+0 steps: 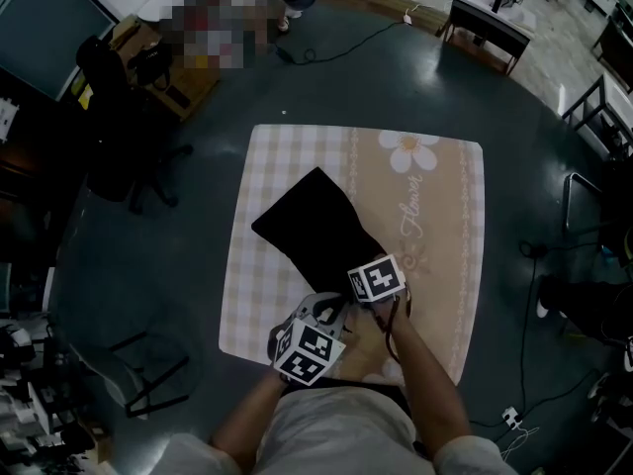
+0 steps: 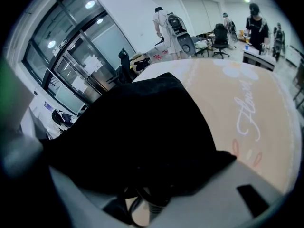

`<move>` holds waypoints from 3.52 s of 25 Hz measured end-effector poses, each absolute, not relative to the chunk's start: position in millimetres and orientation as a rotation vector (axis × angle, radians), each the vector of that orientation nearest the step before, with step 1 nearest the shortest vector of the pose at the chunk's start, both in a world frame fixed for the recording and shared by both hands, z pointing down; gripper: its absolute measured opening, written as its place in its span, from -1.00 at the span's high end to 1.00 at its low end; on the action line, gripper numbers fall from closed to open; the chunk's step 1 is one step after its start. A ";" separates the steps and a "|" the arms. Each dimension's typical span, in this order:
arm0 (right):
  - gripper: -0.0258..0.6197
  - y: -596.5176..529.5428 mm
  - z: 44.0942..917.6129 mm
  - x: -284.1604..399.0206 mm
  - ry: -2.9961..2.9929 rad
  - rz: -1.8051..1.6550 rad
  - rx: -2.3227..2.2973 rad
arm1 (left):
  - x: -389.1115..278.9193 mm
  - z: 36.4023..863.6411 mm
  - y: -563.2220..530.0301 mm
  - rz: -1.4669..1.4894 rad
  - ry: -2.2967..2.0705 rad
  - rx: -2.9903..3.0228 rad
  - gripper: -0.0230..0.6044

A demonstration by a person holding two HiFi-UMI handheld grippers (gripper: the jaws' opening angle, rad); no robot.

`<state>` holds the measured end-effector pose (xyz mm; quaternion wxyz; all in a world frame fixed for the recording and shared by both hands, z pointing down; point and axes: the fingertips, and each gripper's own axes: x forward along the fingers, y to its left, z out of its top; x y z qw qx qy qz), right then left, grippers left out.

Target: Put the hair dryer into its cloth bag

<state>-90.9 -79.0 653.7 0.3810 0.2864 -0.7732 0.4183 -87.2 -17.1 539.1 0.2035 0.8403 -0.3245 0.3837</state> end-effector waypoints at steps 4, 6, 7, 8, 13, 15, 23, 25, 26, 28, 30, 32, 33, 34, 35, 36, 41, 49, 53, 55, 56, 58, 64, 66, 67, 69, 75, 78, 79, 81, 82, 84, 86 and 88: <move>0.20 -80.7 656.2 -91.1 -1.963 1.062 0.739 | -89.5 539.8 -17.8 1.065 -0.907 2.339 0.88; 0.20 -81.1 657.1 -91.4 -1.958 1.061 0.740 | -90.3 540.9 -17.7 1.063 -0.907 2.336 0.88; 0.20 -81.1 656.8 -91.5 -1.953 1.059 0.739 | -90.8 541.3 -17.8 1.062 -0.907 2.335 0.88; 0.20 -81.5 656.7 -91.7 -1.952 1.058 0.741 | -91.2 541.6 -18.1 1.061 -0.908 2.334 0.88; 0.20 -85.0 658.0 -93.2 -1.953 1.047 0.748 | -92.3 542.4 -20.3 1.059 -0.906 2.332 0.88; 0.20 -85.0 658.9 -93.4 -1.951 1.041 0.747 | -92.9 543.8 -20.4 1.059 -0.905 2.329 0.88; 0.15 -86.7 664.9 -98.7 -1.977 0.978 0.731 | -95.6 552.2 -17.9 1.070 -0.892 2.305 0.88; 0.15 -86.8 667.1 -99.6 -1.985 0.966 0.733 | -96.7 554.4 -16.9 1.069 -0.892 2.301 0.88; 0.15 -86.6 669.0 -100.0 -1.990 0.963 0.736 | -97.1 555.7 -16.3 1.070 -0.893 2.300 0.88; 0.15 -86.6 668.8 -101.3 -2.001 0.953 0.738 | -97.6 557.8 -15.0 1.071 -0.896 2.296 0.88; 0.15 -87.0 666.2 -101.4 -2.008 0.936 0.742 | -97.8 559.5 -14.0 1.069 -0.899 2.292 0.88; 0.14 -87.4 666.0 -99.7 -2.014 0.919 0.754 | -98.1 560.7 -13.1 1.068 -0.903 2.289 0.88; 0.14 -88.2 665.6 -98.8 -2.024 0.904 0.764 | -98.3 561.2 -12.8 1.068 -0.904 2.287 0.88; 0.14 -89.2 664.7 -97.8 -2.038 0.886 0.776 | -98.5 561.8 -12.5 1.068 -0.906 2.285 0.88; 0.14 -89.8 663.7 -96.9 -2.055 0.873 0.787 | -98.6 562.3 -12.2 1.068 -0.908 2.284 0.88; 0.13 -89.2 662.6 -96.6 -2.075 0.871 0.795 | -98.8 562.9 -11.8 1.068 -0.909 2.283 0.88; 0.13 -82.3 654.8 -92.4 -2.140 0.860 0.818 | -99.6 565.4 -8.7 1.068 -0.915 2.274 0.88; 0.13 -67.5 643.3 -73.9 -2.180 0.815 0.864 | -100.2 570.8 -6.0 1.070 -0.939 2.267 0.88; 0.13 -58.2 638.3 -62.7 -2.182 0.778 0.888 | -99.1 572.8 -4.5 1.076 -0.946 2.269 0.88; 0.13 -52.9 636.2 -57.5 -2.183 0.764 0.891 | -98.3 574.3 -3.4 1.078 -0.951 2.270 0.88; 0.13 -50.5 635.4 -55.1 -2.183 0.753 0.893 | -98.1 575.1 -3.0 1.081 -0.955 2.269 0.88; 0.13 -45.7 634.5 -50.1 -2.183 0.723 0.898 | -97.7 576.5 -2.8 1.084 -0.964 2.269 0.87; 0.26 -33.8 624.6 -34.3 -2.195 0.657 0.930 | -97.1 579.8 -0.3 1.097 -0.983 2.265 0.88; 0.61 -35.4 613.9 -25.5 -2.212 0.601 0.973 | -96.6 581.0 0.7 1.103 -0.986 2.267 0.88; 0.78 -37.1 607.5 -21.2 -2.224 0.569 0.992 | -96.5 581.6 0.9 1.107 -0.987 2.269 0.88; 0.87 -40.1 594.2 -14.9 -2.260 0.485 1.005 | -97.2 583.0 1.2 1.116 -0.991 2.274 0.88; 0.87 -57.5 581.8 12.3 -2.224 0.003 0.903 | -95.1 586.1 4.0 1.166 -0.984 2.310 0.88; 0.87 -66.6 591.7 17.5 -2.172 -0.158 0.800 | -92.9 587.3 5.8 1.191 -0.980 2.327 0.88; 0.87 -68.7 592.8 18.0 -2.164 -0.194 0.778 | -91.9 587.5 6.1 1.193 -0.979 2.329 0.88; 0.87 -71.6 593.0 16.9 -2.161 -0.236 0.759 | -91.6 588.3 7.0 1.194 -0.978 2.328 0.88; 0.87 -72.6 593.7 15.8 -2.163 -0.240 0.758 | -92.2 589.1 7.6 1.195 -0.975 2.326 0.88; 0.87 -72.8 598.4 13.3 -2.165 -0.228 0.745 | -93.4 590.7 8.0 1.195 -0.971 2.323 0.88; 0.74 -70.5 608.1 11.0 -2.157 -0.200 0.705 | -93.5 591.8 7.8 1.191 -0.973 2.323 0.88; 0.31 -69.2 619.3 8.9 -2.140 -0.172 0.667 | -93.6 592.7 7.7 1.187 -0.978 2.322 0.88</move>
